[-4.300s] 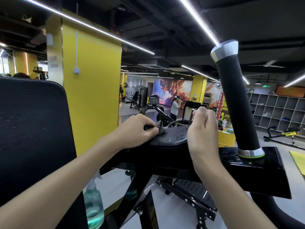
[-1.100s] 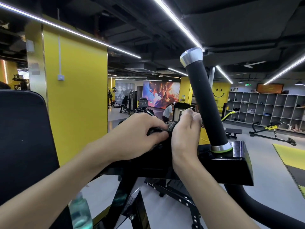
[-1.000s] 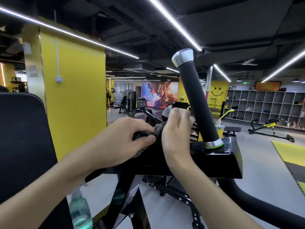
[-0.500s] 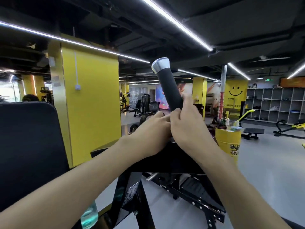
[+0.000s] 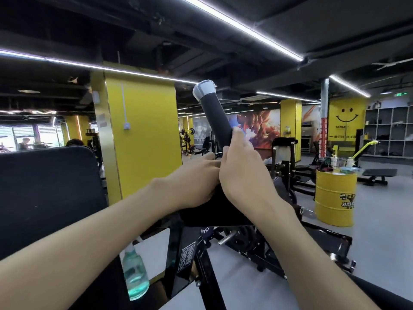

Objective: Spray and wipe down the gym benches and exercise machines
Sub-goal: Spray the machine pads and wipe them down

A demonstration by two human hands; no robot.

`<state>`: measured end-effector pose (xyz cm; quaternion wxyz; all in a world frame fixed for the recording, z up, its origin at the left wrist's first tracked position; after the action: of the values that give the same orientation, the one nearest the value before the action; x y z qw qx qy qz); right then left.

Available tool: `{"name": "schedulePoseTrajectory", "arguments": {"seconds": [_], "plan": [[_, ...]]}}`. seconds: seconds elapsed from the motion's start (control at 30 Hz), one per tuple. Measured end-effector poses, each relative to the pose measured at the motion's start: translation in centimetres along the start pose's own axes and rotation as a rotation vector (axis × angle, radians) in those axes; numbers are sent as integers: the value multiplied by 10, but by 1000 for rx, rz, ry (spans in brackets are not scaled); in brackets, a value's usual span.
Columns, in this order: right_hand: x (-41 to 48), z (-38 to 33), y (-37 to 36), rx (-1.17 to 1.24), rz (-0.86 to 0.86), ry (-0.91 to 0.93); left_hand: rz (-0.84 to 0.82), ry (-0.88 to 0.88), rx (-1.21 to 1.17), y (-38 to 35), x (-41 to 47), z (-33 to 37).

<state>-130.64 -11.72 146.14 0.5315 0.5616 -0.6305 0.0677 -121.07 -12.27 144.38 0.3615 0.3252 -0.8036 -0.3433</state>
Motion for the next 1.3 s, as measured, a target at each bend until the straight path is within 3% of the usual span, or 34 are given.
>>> {"name": "schedulePoseTrajectory", "arguments": {"seconds": [0.2,0.33,0.47,0.57,0.67,0.83,1.07,1.17,1.23,1.3], "plan": [[1,2,2,1,-24,-17,-37,137,35,-11,26,1],[0,2,1,14,-28,-10,69,-105,68,1,-12,16],[-2,0,-2,18,-27,-12,109,-60,129,11,-16,15],[-4,1,-1,15,-43,-12,-31,112,153,0,5,8],[-5,0,1,10,-70,-5,-12,97,139,-7,-2,11],[-6,-3,1,-16,-70,13,222,-32,34,8,-47,21],[-6,0,3,-16,-64,0,385,44,61,4,-36,26],[-7,-1,4,-34,-71,14,462,149,-82,-12,-73,18],[-9,-2,2,-76,-97,-12,601,264,-246,-21,-100,12],[-14,-9,3,-226,0,-15,729,378,-404,-32,-117,8]]}}
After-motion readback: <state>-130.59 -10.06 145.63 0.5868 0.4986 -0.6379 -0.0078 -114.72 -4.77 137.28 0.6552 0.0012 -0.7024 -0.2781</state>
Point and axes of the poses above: each hand's wrist, its own x-axis towards the middle knuckle, its own y-axis out of the back of the hand, z = x × y, the point moved 6 cm from there along x, towards the middle knuckle, and after that the axes turned 1 degree about z, right-handed, at the moved point
